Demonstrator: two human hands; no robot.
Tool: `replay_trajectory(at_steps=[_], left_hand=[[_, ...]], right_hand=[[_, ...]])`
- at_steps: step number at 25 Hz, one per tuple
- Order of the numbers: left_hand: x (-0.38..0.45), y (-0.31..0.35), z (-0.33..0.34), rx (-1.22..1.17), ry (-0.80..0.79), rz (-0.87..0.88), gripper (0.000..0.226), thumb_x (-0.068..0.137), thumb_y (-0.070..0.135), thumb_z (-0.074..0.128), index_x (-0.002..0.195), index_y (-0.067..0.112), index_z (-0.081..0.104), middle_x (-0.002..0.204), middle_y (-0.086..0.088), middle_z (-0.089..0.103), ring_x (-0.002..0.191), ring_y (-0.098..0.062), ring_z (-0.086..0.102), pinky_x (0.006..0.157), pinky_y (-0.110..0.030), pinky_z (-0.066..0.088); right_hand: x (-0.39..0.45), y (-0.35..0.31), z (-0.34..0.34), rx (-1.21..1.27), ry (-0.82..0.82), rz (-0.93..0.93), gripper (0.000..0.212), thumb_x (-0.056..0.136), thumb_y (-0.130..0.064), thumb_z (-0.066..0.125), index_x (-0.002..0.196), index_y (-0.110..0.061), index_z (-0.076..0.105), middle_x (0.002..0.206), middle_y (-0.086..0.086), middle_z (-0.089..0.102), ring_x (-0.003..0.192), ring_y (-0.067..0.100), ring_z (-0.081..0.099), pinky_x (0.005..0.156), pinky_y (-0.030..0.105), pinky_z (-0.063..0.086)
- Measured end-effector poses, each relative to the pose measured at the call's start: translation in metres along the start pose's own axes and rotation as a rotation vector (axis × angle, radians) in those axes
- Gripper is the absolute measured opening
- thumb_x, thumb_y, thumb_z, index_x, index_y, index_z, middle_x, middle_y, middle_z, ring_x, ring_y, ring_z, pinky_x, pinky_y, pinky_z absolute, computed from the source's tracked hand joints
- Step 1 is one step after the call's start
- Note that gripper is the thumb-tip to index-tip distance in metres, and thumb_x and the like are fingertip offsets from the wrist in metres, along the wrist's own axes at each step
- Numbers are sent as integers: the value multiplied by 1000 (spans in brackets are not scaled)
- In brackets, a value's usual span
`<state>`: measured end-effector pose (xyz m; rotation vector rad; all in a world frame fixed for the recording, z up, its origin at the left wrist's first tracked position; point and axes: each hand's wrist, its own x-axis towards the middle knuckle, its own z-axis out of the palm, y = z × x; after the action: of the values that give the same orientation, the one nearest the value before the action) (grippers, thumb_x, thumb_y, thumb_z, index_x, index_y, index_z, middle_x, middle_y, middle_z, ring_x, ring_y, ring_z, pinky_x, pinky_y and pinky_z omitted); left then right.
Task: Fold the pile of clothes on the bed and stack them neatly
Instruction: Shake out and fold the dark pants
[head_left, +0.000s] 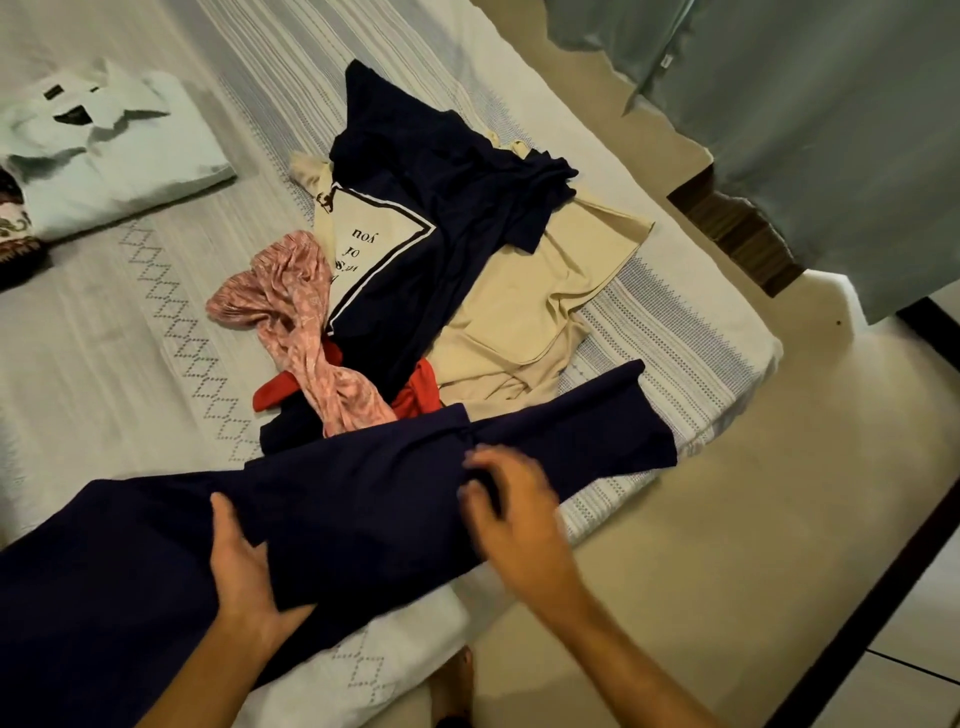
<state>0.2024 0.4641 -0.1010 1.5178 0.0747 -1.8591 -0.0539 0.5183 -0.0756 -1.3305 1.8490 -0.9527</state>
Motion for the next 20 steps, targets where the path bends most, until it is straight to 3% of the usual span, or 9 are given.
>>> replay_trajectory(at_steps=[2, 5, 6, 7, 10, 12, 15, 17, 20], left_hand=[[-7, 2, -5, 85, -74, -31, 93, 75, 84, 67, 143, 21, 62, 138, -10, 68, 129, -36, 62, 115, -57, 39], [-14, -3, -7, 317, -28, 6, 48, 89, 45, 74, 133, 26, 68, 133, -1, 71, 122, -26, 67, 103, -46, 50], [-13, -5, -9, 335, -5, 11, 44, 90, 39, 75, 131, 26, 69, 131, -1, 72, 120, -25, 68, 99, -46, 53], [-14, -6, -11, 293, 3, 30, 40, 92, 34, 74, 130, 23, 71, 130, -2, 73, 119, -26, 69, 98, -48, 55], [-24, 6, -20, -7, -21, 98, 22, 101, 25, 63, 111, 19, 81, 124, -5, 75, 112, -27, 73, 94, -62, 56], [-22, 14, -38, -14, 6, 106, 22, 100, 25, 62, 104, 22, 84, 125, -4, 75, 112, -26, 73, 93, -64, 53], [-18, 12, -70, 78, 69, 90, 21, 95, 21, 66, 108, 20, 83, 126, -5, 74, 111, -28, 73, 88, -55, 59], [-16, 11, -81, 44, 106, 72, 22, 96, 19, 65, 110, 18, 83, 130, -7, 72, 113, -30, 72, 87, -54, 60], [-11, 8, -80, 36, 133, 79, 23, 98, 17, 63, 101, 18, 85, 127, -7, 74, 109, -28, 73, 85, -53, 60]], right_hand=[[37, 55, -51, -230, 299, 167, 39, 90, -25, 63, 126, -9, 64, 125, 7, 65, 120, 23, 56, 107, 50, 46], [85, 124, -129, -401, 214, 690, 84, 76, -57, 84, 135, -6, 54, 133, 19, 57, 125, 40, 54, 106, 54, 47], [93, 141, -145, -364, 163, 788, 89, 69, -62, 87, 130, -7, 54, 130, 17, 57, 122, 39, 56, 103, 55, 50], [96, 146, -154, -298, 128, 841, 80, 71, -55, 90, 125, -9, 54, 126, 13, 58, 118, 37, 59, 101, 54, 53], [99, 141, -155, -58, -22, 812, 27, 85, -21, 85, 100, -12, 63, 107, 9, 72, 104, 32, 70, 90, 44, 59], [100, 121, -156, 27, -57, 676, 14, 87, -11, 81, 90, -11, 68, 94, 4, 75, 97, 28, 71, 78, 31, 58], [113, 76, -182, 196, -95, 444, 18, 86, 1, 77, 96, -13, 71, 95, 3, 77, 91, 19, 71, 74, 23, 58], [116, 46, -208, 252, -252, 323, 20, 86, 9, 71, 97, -8, 71, 99, 10, 76, 91, 18, 72, 81, 26, 60], [102, 48, -240, 44, -342, 325, 43, 87, 23, 59, 102, -13, 76, 97, -2, 80, 94, 12, 74, 86, 27, 62]])
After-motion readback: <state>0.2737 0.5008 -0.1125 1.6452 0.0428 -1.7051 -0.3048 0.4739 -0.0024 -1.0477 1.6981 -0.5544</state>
